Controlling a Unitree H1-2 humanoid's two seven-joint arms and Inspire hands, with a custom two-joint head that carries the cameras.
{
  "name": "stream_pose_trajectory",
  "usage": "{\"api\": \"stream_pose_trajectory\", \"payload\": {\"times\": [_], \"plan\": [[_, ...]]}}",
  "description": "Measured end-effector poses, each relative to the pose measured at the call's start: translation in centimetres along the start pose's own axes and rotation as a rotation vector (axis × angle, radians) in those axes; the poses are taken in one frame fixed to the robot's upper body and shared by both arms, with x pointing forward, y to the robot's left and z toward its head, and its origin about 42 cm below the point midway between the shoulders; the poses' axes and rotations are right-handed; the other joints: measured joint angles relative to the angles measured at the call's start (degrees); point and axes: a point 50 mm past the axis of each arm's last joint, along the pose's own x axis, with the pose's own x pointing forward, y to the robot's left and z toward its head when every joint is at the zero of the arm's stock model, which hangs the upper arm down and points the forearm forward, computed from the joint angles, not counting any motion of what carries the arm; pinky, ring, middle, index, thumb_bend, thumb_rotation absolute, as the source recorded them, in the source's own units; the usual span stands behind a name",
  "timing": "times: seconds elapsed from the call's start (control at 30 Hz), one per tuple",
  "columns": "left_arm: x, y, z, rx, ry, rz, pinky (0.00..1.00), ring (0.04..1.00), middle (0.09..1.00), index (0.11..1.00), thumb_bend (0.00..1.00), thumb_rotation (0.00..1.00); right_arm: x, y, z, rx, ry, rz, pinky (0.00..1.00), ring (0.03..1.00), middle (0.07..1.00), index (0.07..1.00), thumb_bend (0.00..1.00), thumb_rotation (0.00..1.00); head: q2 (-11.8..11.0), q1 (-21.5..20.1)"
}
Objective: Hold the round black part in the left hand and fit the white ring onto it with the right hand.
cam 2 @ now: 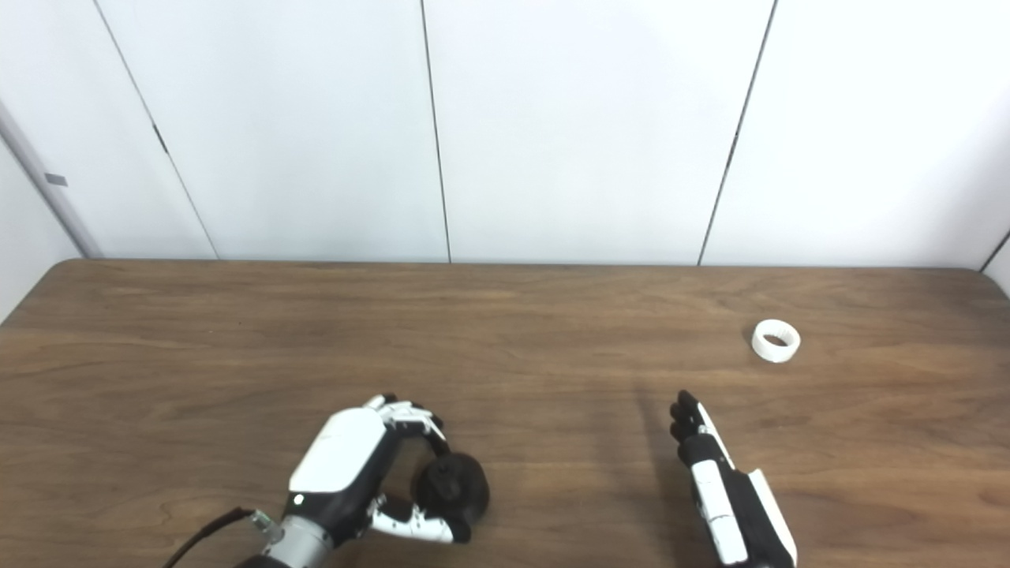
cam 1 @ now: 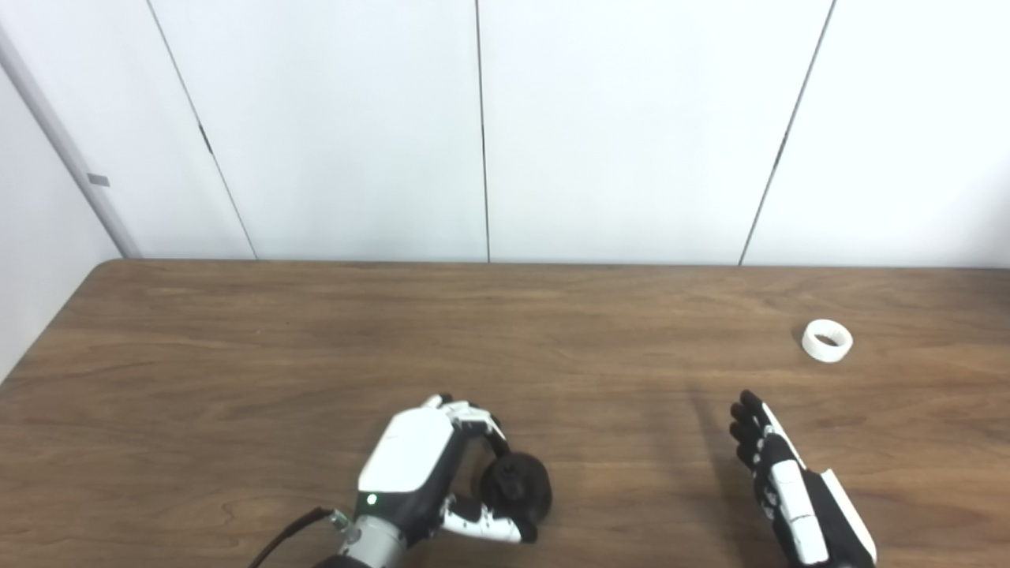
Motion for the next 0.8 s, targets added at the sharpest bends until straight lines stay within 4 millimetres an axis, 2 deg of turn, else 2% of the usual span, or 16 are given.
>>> {"api": "stream_pose_trajectory", "payload": {"times": [0.3,0.53,0.8], "plan": [[-0.8,-0.7,0.1,0.032,-0.020,-0.022,0.95,0.853,0.779,0.484,0.52,0.05,0.0,0.0,0.6,0.004,-0.014,-0.013,1.00,0.971,0.967,0.979,0.62,1.00,1.49,-0.70],[-1.0,-1.1,0.4,0.049,-0.025,-0.034,0.95,0.860,0.781,0.484,0.52,0.05,0.0,0.0,1.0,0.006,-0.011,-0.013,1.00,0.980,0.969,0.969,0.70,1.00,2.46,-1.14],[-1.5,-1.6,0.5,0.075,-0.021,-0.040,0.95,0.868,0.777,0.485,0.52,0.05,-0.1,-0.1,1.6,0.003,-0.008,-0.018,1.00,0.979,0.967,0.963,0.65,1.00,3.52,-1.58]]}}
